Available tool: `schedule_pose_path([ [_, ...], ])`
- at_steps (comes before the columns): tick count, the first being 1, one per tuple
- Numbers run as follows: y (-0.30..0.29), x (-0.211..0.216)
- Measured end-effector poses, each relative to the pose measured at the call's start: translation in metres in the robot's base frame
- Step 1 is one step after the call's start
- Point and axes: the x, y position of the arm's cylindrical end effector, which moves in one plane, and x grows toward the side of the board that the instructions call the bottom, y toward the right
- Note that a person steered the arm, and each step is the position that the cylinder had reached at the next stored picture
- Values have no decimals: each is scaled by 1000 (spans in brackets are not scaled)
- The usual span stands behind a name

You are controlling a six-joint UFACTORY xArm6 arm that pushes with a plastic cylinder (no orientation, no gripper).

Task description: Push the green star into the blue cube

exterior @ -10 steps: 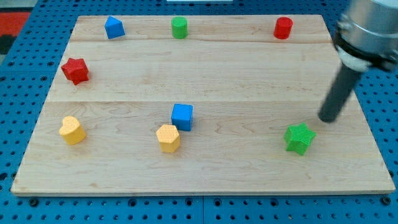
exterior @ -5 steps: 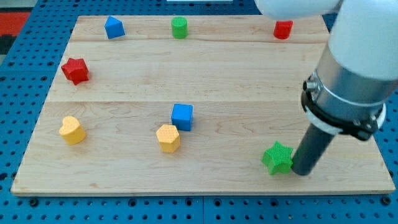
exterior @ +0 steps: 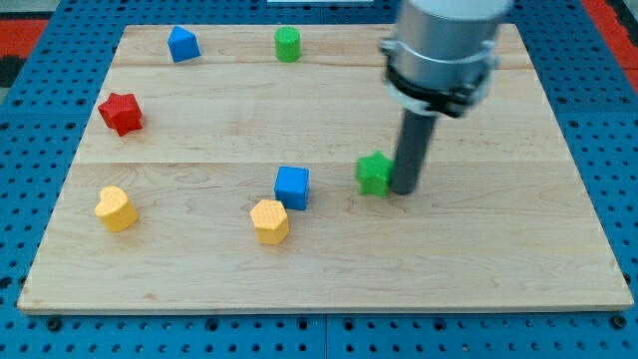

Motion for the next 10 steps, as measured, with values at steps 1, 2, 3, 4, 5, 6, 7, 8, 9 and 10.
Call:
schedule_pose_path([
  [1, -20, -6],
  [2, -57, -39],
  [3, -26, -47],
  [4, 2, -72],
  [5, -23, -85],
  [6, -54, -85],
  [7, -71, -91],
  [8, -84, -96],
  [9, -90, -87],
  [10, -90, -63],
])
